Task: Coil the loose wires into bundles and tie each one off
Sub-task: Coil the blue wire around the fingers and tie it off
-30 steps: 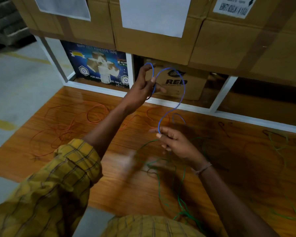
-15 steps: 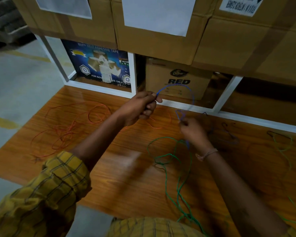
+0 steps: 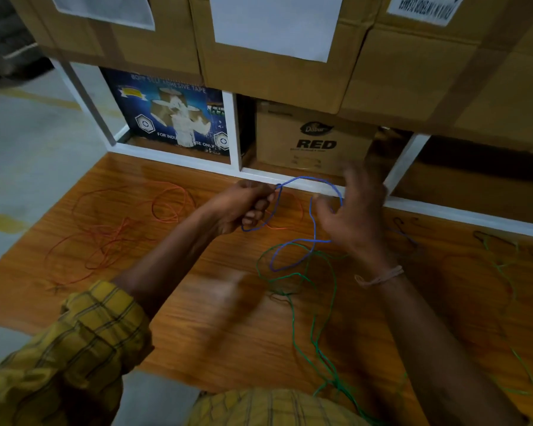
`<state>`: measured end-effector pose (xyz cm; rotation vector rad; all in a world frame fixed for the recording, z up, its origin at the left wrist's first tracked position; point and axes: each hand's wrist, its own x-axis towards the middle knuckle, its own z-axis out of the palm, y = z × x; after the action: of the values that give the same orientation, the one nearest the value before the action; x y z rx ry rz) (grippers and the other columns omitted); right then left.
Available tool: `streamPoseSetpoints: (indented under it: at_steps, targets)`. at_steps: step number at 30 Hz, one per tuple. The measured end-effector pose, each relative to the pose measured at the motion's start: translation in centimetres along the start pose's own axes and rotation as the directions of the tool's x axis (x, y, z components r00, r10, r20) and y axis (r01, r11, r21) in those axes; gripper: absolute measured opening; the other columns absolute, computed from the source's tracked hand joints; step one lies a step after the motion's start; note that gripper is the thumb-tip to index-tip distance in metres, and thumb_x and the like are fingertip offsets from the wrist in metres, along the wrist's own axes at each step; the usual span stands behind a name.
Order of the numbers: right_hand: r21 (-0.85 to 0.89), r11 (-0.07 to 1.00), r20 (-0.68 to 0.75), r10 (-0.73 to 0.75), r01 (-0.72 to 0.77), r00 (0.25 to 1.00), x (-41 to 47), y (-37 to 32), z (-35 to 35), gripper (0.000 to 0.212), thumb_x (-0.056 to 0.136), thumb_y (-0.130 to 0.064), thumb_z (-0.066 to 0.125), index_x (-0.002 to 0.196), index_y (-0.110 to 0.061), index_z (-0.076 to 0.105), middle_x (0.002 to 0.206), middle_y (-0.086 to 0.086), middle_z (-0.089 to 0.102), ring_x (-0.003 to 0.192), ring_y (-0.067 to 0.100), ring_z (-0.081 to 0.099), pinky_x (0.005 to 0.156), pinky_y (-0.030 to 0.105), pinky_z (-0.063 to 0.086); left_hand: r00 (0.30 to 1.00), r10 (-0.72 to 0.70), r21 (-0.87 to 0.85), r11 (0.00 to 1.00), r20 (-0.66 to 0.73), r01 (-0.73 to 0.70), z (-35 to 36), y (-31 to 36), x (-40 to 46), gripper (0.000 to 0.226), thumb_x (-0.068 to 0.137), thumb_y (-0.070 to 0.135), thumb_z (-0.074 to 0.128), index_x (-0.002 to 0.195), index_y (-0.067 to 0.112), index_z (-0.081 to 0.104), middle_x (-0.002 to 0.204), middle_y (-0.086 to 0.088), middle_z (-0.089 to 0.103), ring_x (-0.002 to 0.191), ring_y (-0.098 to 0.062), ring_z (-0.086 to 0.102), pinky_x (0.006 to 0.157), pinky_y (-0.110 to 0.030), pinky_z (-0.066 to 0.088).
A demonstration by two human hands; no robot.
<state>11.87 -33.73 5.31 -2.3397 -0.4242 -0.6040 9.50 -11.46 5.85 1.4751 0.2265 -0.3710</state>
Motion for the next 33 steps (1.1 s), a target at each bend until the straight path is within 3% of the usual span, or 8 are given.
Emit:
streamPoseSetpoints:
  at_steps: [4,6,13,16,19,23,28,33]
  targets:
    - [0.271,0.955,0.222,0.058,-0.118,0.973,0.1,0.0,0.2,0.020,0.095,-0.027,0.069,0.112,-0.017,0.071,0.078,-0.003,0.069,0.069,0.004,0.065,0.069,0.019,0.052,1.000,-0.005,-0.002,1.000,0.016,0.005,0.9,0.0,-0.2,0.031,0.114,0.022,0.043,0.086,0.015,0.055,0.057,0.005,0.032,0.040,-0.006,0.026,0.035,-0.017,0.020]
    - [0.421,0.868,0.259,0.163,-0.263,0.952,0.2,0.5,0.4,0.010,0.099,-0.022,0.066,0.098,-0.014,0.072,0.065,-0.001,0.063,0.049,0.009,0.059,0.055,0.026,0.051,0.999,0.007,-0.003,1.000,0.043,-0.007,0.8,0.1,-0.5,0.030,0.114,0.023,0.043,0.088,0.015,0.056,0.057,0.006,0.031,0.041,-0.005,0.025,0.035,-0.018,0.020]
    - [0.518,0.784,0.247,0.246,-0.342,0.937,2.2,3.5,1.5,0.020,0.101,-0.029,0.062,0.083,-0.026,0.070,0.055,-0.012,0.050,0.047,0.000,0.041,0.056,0.024,0.032,0.917,0.013,0.065,0.997,0.398,-0.043,0.6,0.7,-2.9,0.028,0.115,0.024,0.038,0.099,0.012,0.057,0.065,0.003,0.027,0.048,-0.008,0.029,0.042,-0.021,0.034]
    - [0.469,0.774,0.296,0.316,-0.425,0.902,1.9,3.6,2.7,0.022,0.101,-0.032,0.060,0.085,-0.034,0.074,0.051,-0.017,0.054,0.047,-0.003,0.044,0.057,0.025,0.034,0.863,0.085,-0.117,0.993,0.497,-0.031,1.4,1.1,-3.4,0.028,0.115,0.021,0.035,0.099,0.012,0.056,0.063,0.004,0.029,0.047,-0.007,0.037,0.046,-0.023,0.046]
    - [0.443,0.760,0.478,0.249,-0.476,0.842,0.1,1.8,3.9,0.027,0.106,-0.021,0.052,0.087,-0.024,0.071,0.050,-0.011,0.053,0.040,-0.001,0.040,0.049,0.022,0.032,0.822,0.265,-0.425,0.905,0.504,-0.031,2.6,1.7,-3.4,0.029,0.113,0.019,0.032,0.101,0.012,0.057,0.064,0.005,0.042,0.060,-0.012,0.054,0.072,-0.034,0.061]
    - [0.457,0.663,0.713,0.126,-0.593,0.690,-2.9,-1.4,3.7,0.023,0.109,-0.034,0.046,0.108,-0.030,0.068,0.069,0.011,0.058,0.035,0.011,0.033,0.036,0.016,0.028,0.854,0.407,-0.553,0.814,0.325,-0.177,2.9,2.7,-2.3,0.030,0.115,0.016,0.029,0.104,0.010,0.056,0.089,-0.007,0.066,0.108,-0.032,0.070,0.111,-0.060,0.048]
    - [0.375,0.656,0.881,-0.032,-0.655,0.472,-3.7,-4.1,1.6,0.031,0.110,-0.034,0.044,0.137,-0.026,0.055,0.074,0.014,0.063,0.034,0.013,0.035,0.038,0.027,0.048,0.902,0.428,-0.296,0.869,0.051,-0.396,2.1,2.6,-1.2,0.025,0.117,0.024,0.033,0.100,0.020,0.051,0.131,-0.016,0.072,0.136,-0.036,0.061,0.109,-0.054,0.042]
    - [0.363,0.748,0.913,-0.166,-0.555,0.373,-2.7,-4.3,-1.2,0.023,0.103,-0.015,0.061,0.125,-0.010,0.060,0.065,0.008,0.064,0.033,0.010,0.037,0.045,0.029,0.051,0.834,0.549,0.415,0.769,-0.041,-0.486,0.4,1.0,0.0,0.021,0.116,0.034,0.036,0.110,0.021,0.051,0.136,-0.011,0.068,0.118,-0.010,0.067,0.098,-0.038,0.049]
